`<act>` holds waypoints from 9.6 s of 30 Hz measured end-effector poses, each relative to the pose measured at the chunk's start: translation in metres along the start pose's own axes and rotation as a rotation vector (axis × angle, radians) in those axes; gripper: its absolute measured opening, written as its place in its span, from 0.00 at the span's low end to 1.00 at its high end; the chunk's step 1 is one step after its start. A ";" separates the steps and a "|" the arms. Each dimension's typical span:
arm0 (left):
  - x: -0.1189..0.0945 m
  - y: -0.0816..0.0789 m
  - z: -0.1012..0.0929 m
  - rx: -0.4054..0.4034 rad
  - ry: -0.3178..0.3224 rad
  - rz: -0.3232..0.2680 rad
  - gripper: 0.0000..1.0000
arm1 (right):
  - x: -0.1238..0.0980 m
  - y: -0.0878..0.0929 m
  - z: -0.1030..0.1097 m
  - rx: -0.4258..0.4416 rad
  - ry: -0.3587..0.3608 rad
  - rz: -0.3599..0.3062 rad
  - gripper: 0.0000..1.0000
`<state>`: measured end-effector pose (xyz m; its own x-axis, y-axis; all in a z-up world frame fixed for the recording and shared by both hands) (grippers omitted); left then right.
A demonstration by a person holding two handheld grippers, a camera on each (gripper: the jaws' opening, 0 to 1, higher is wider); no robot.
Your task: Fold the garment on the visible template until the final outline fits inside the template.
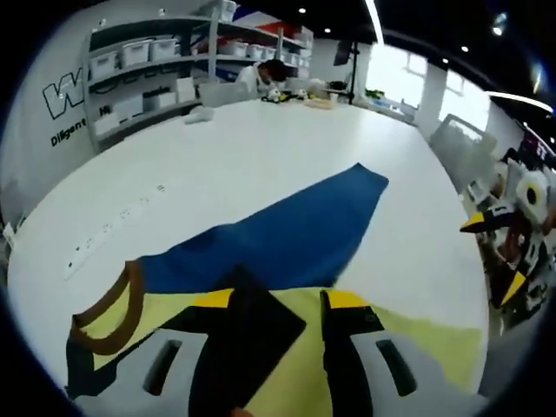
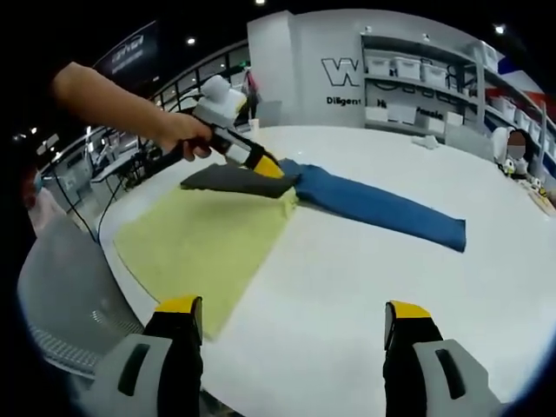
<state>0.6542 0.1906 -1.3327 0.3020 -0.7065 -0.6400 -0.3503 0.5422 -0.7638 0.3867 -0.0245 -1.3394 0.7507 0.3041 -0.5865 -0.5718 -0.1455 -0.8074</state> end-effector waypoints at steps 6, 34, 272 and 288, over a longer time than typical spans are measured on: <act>-0.012 0.008 0.008 0.011 -0.019 0.009 0.40 | 0.003 -0.006 -0.003 -0.011 -0.001 -0.007 0.84; -0.055 0.033 0.014 0.054 -0.045 -0.005 0.59 | 0.011 -0.031 -0.029 -0.049 0.027 -0.042 0.85; -0.336 0.233 -0.001 -0.105 -0.224 -0.208 0.99 | 0.214 -0.272 0.173 -0.170 -0.160 -0.028 0.00; -0.335 0.232 -0.002 -0.096 -0.212 -0.211 0.99 | 0.243 -0.249 0.186 -0.168 -0.148 0.049 0.00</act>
<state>0.4697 0.5520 -1.2957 0.5513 -0.6828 -0.4795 -0.3395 0.3414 -0.8764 0.6497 0.2610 -1.2684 0.6596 0.4259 -0.6194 -0.5338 -0.3147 -0.7849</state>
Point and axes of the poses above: the point that each gripper's makers call its tool centre point, and the gripper's own axes: x roughly forward along the fingers, z roughly to its left, y roughly out of its underside, the point moved 10 cm from there along -x, roughly backward along the fingers, and after that the axes turned 3 degrees about y, right-handed, at the moved point
